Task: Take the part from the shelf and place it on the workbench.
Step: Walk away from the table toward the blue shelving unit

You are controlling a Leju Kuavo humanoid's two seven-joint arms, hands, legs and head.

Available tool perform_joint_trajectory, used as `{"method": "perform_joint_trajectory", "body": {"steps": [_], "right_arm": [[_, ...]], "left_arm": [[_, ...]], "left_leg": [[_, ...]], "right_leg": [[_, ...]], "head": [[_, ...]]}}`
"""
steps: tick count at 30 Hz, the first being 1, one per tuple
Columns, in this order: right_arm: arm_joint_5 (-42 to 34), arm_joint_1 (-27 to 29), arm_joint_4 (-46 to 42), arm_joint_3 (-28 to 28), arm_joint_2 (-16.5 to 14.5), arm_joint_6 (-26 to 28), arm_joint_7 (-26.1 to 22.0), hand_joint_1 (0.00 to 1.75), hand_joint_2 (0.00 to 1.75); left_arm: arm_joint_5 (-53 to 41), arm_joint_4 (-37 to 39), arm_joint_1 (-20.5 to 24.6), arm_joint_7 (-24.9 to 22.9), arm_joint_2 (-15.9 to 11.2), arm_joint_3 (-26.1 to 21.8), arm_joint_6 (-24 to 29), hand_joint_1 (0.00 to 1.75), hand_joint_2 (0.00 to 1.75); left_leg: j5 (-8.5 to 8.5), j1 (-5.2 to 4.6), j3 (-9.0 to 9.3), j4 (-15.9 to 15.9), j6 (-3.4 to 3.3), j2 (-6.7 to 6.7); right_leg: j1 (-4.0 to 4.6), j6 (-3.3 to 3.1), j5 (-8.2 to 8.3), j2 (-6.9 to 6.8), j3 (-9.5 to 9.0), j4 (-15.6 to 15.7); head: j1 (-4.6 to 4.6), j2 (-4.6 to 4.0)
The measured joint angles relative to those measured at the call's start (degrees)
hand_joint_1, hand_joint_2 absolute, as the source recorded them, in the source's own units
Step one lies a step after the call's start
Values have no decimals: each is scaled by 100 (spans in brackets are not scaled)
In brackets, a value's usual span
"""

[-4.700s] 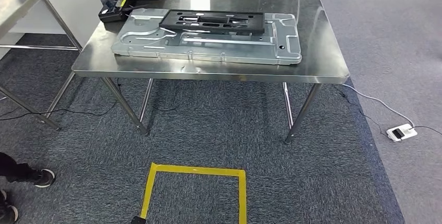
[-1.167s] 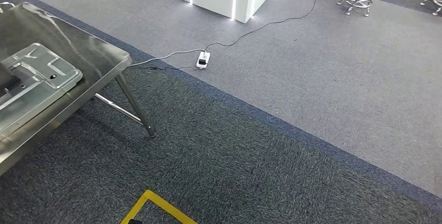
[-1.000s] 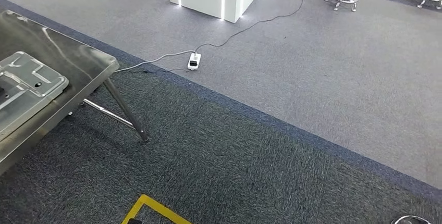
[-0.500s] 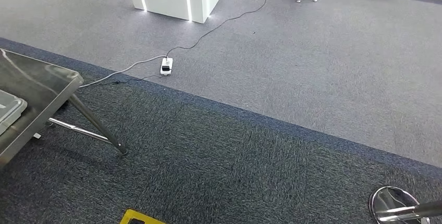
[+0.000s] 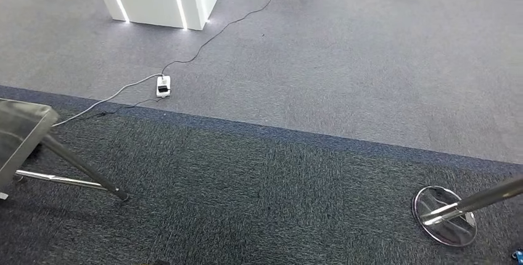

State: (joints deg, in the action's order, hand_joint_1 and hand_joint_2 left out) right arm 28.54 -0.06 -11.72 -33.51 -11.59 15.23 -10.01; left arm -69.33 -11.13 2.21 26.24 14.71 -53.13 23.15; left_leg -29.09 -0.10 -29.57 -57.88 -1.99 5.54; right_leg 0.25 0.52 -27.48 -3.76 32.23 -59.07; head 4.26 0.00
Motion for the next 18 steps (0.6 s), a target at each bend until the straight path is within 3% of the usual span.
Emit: {"method": "perform_joint_trajectory", "body": {"steps": [3,5,7,8,9,10,12,14,16,18], "right_arm": [[22,11,0,0,1,-11,0,0,0],[31,10,0,0,2,-16,0,0,0],[37,0,0,0,4,-24,0,0,0],[38,-2,0,0,5,-29,0,0,0],[39,0,0,0,5,-33,0,0,0],[39,4,0,0,5,-39,0,0,0],[44,6,0,0,5,-57,0,0,0],[54,-6,0,0,5,-71,-1,0,0],[66,-10,0,0,5,-72,-8,0,0],[73,9,0,0,7,-72,-15,0,0]], "left_arm": [[-5,0,24,-1,14,0,1,0,0],[-7,0,29,-1,20,0,2,0,0],[-6,0,19,-1,20,0,2,0,0],[-4,0,10,-1,20,0,2,0,0],[-2,0,1,-1,20,0,2,0,0],[0,0,-5,-2,20,0,2,0,0],[3,0,-5,1,19,0,-2,0,0],[15,0,-3,30,17,0,-30,0,0],[37,0,5,99,17,0,-81,0,0],[65,0,18,177,17,-2,-145,0,0]], "left_leg": [[-43,-4,46,-2,78,94],[-250,16,-40,-269,137,-129],[-630,42,-369,-991,172,-418],[-771,48,-553,-1369,182,-473],[-813,52,-679,-1612,187,-495],[-729,55,-707,-1630,187,-503],[-289,71,-474,-1028,177,-586],[3,93,-200,-337,164,-836],[15,92,-127,-122,140,-964],[47,88,-114,-77,77,-854]], "right_leg": [[-2,-84,20,140,0,68],[-43,-153,57,252,-26,125],[-53,-192,75,377,-23,137],[-50,-199,77,450,-17,133],[-47,-200,78,529,-17,126],[-46,-199,77,609,-19,115],[-53,-181,64,773,-19,76],[-48,-134,43,918,20,13],[-54,-68,50,1030,80,-18],[-79,0,69,1104,117,-15]], "head": [[-1,0],[-2,0],[-4,0],[-3,0],[-4,0],[-3,0],[-4,0],[-3,-1],[-2,-1],[-2,0]]}}
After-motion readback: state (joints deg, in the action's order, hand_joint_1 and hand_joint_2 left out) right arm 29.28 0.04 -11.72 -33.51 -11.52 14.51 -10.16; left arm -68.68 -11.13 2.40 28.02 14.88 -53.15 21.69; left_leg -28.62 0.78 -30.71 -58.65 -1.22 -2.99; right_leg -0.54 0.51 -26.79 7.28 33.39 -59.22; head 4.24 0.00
